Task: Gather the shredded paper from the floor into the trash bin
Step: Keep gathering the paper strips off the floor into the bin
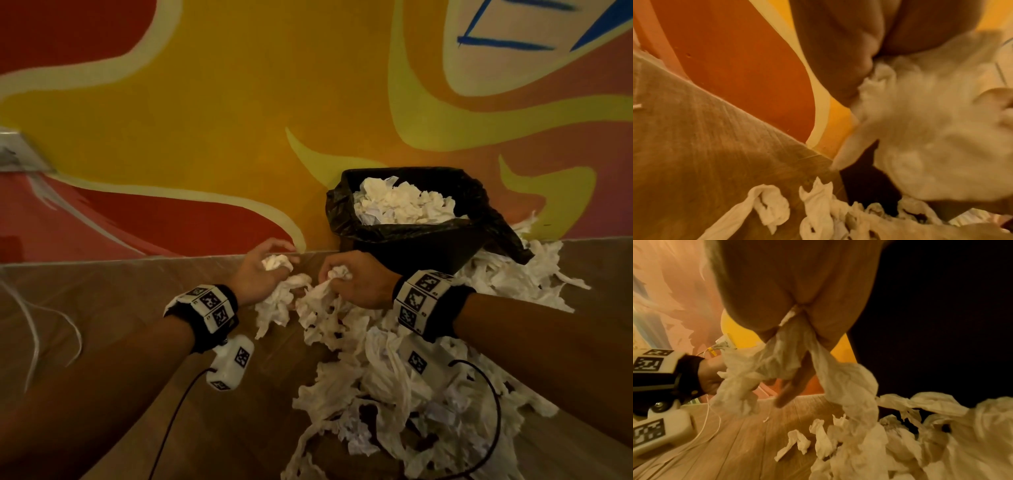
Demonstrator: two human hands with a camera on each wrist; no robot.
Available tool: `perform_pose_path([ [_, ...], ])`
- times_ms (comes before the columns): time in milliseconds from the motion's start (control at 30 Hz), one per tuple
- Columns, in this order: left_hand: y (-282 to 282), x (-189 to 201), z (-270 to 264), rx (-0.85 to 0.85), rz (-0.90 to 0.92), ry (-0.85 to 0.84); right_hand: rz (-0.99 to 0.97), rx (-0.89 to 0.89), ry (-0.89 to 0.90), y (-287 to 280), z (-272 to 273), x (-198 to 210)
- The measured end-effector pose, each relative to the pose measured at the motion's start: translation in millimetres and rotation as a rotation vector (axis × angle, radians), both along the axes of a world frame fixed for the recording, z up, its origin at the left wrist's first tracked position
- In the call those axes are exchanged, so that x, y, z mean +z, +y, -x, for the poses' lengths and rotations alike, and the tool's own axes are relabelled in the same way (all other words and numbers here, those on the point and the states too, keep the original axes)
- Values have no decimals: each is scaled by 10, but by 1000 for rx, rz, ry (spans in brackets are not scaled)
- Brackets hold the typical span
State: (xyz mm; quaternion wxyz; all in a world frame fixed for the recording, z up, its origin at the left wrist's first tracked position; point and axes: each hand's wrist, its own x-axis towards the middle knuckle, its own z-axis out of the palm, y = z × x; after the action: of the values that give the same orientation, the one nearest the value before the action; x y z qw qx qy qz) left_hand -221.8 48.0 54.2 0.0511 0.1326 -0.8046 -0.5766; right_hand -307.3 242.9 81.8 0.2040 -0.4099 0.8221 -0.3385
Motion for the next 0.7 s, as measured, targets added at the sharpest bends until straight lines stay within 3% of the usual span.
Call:
perform_pose_path([
  [100, 37, 130, 18, -28, -31, 57, 7, -27, -62, -43, 22, 102],
  [533, 370, 1114, 470, -102, 17, 253, 228, -81, 38, -12, 240, 834],
  [700, 568, 1362, 802, -106, -288, 257, 282, -215, 173, 142, 479, 1014],
])
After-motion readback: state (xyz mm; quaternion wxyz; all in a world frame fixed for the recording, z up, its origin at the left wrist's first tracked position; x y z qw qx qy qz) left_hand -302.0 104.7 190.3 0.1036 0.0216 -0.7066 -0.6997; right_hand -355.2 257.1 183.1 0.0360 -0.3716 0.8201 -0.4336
